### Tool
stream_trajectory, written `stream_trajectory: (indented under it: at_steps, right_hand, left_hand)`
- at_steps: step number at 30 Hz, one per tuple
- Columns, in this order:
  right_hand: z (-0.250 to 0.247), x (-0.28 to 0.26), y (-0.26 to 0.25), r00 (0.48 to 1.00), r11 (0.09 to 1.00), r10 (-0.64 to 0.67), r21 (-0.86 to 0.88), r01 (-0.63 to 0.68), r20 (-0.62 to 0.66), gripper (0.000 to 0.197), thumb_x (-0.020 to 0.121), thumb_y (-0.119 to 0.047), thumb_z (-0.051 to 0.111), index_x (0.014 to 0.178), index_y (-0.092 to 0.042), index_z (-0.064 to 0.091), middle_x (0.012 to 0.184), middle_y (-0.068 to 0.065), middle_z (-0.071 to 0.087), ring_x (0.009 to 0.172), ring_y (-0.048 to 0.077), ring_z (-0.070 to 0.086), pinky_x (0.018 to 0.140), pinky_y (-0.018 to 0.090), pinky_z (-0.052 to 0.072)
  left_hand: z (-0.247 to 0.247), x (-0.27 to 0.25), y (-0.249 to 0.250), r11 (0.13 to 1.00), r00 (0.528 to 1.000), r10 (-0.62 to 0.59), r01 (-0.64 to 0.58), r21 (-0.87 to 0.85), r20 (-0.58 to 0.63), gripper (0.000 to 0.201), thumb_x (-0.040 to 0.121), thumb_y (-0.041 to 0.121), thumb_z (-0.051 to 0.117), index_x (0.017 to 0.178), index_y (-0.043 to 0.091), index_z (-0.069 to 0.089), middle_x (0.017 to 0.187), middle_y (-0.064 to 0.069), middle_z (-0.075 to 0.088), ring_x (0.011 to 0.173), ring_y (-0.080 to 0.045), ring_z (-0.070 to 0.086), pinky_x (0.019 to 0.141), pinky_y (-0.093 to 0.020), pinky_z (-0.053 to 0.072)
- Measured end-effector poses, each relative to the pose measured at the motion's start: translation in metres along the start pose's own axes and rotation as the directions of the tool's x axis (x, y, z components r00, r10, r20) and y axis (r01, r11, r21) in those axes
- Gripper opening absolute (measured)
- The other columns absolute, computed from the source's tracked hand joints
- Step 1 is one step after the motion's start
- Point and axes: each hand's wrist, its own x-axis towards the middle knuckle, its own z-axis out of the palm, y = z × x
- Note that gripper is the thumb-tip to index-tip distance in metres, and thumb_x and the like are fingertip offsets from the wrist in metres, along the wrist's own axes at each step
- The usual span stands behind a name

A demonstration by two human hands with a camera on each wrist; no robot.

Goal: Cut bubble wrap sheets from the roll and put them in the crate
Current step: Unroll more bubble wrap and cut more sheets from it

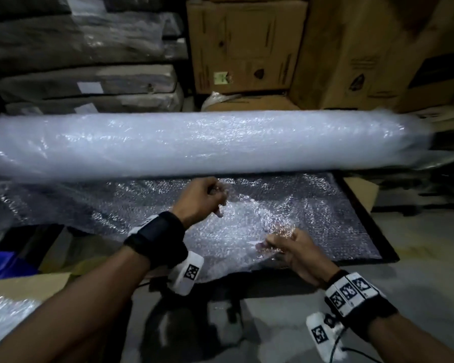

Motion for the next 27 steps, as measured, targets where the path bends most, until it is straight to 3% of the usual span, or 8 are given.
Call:
stream_trajectory:
  at_steps: [2,5,11,15,18,22,25,27]
  right_hand:
    - [-0.011,-0.002,-0.008,0.998,0.995,-0.002,0.1,0.008,-0.065,0.043,0.073,-0.013,0.086,0.105,0.002,0.06,0.098,0.026,0.067,0.083,0.032,0.073,0.067,0.039,0.061]
    - [-0.032,-0.004,-0.019,0.987,0.972,-0.016,0.227,0.053,-0.161,0.012,0.087,-0.004,0.065,0.098,-0.005,0.06,0.082,0.009,0.067,0.068,0.02,0.071,0.061,0.032,0.061]
    - [-0.088,0.001,-0.01,0.966,0.978,0.04,0.207,0.014,-0.257,0.015,0.09,0.009,0.057,0.088,-0.006,0.06,0.101,0.02,0.062,0.086,0.027,0.065,0.067,0.04,0.061]
    - [-0.127,-0.001,-0.02,0.997,0.852,0.044,0.524,-0.001,-0.069,0.019,0.098,-0.012,0.05,0.117,-0.01,0.052,0.135,0.02,0.059,0.116,0.031,0.062,0.08,0.041,0.058]
    - [-0.161,-0.001,-0.038,0.996,0.839,0.006,0.542,-0.051,0.085,0.04,0.095,-0.021,0.059,0.133,-0.013,0.048,0.143,0.02,0.054,0.134,0.035,0.05,0.096,0.046,0.05]
    - [-0.211,0.007,-0.064,0.996,0.861,0.002,0.506,-0.047,0.089,0.073,0.064,-0.005,0.09,0.126,-0.006,0.052,0.103,0.023,0.069,0.101,0.037,0.068,0.081,0.045,0.059]
    - [-0.254,0.013,-0.083,0.998,0.832,0.054,0.552,-0.061,0.03,0.047,0.072,-0.003,0.084,0.113,-0.005,0.062,0.087,0.012,0.068,0.072,0.022,0.069,0.067,0.036,0.062]
    - [-0.282,0.017,-0.092,0.996,0.798,0.068,0.597,-0.084,0.049,0.053,0.072,-0.008,0.087,0.12,-0.005,0.064,0.094,0.01,0.068,0.081,0.021,0.065,0.081,0.037,0.058]
  left_hand:
    - [0.013,0.012,0.007,0.996,0.999,-0.044,0.044,-0.078,-0.005,0.006,0.092,0.007,0.067,0.086,0.006,0.065,0.065,0.002,0.068,0.054,-0.021,0.069,0.067,-0.047,0.061]
    - [0.036,0.025,0.02,0.983,0.997,-0.081,0.082,-0.163,0.012,0.011,0.093,0.003,0.066,0.082,0.005,0.064,0.067,-0.005,0.067,0.049,-0.023,0.064,0.067,-0.056,0.059]
    - [0.089,0.037,0.067,0.998,0.998,0.062,-0.062,-0.01,0.017,0.009,0.093,0.01,0.067,0.086,0.004,0.063,0.073,-0.006,0.073,0.05,-0.019,0.07,0.054,-0.03,0.051]
    - [0.128,0.056,0.095,0.997,0.995,0.081,-0.081,-0.007,0.051,0.009,0.094,0.012,0.067,0.088,0.006,0.062,0.069,-0.005,0.071,0.05,-0.02,0.07,0.055,-0.03,0.051]
    - [0.156,0.079,0.113,0.999,0.999,0.026,-0.024,-0.045,0.044,0.011,0.093,0.008,0.067,0.083,0.009,0.063,0.061,0.0,0.068,0.05,-0.022,0.069,0.054,-0.031,0.053]
    - [0.193,0.111,0.141,0.978,0.995,-0.096,0.087,-0.192,-0.038,0.007,0.089,-0.005,0.066,0.082,-0.006,0.064,0.069,-0.02,0.066,0.047,-0.019,0.061,0.045,-0.029,0.053]
    - [0.218,0.13,0.158,0.952,0.979,-0.185,0.156,-0.264,-0.089,0.003,0.088,-0.007,0.067,0.086,-0.009,0.065,0.073,-0.02,0.064,0.046,-0.013,0.058,0.044,-0.021,0.047]
    - [0.233,0.139,0.164,0.939,0.967,-0.229,0.191,-0.286,-0.107,0.006,0.088,-0.001,0.07,0.084,-0.002,0.066,0.071,-0.014,0.066,0.052,-0.016,0.057,0.047,-0.025,0.046]
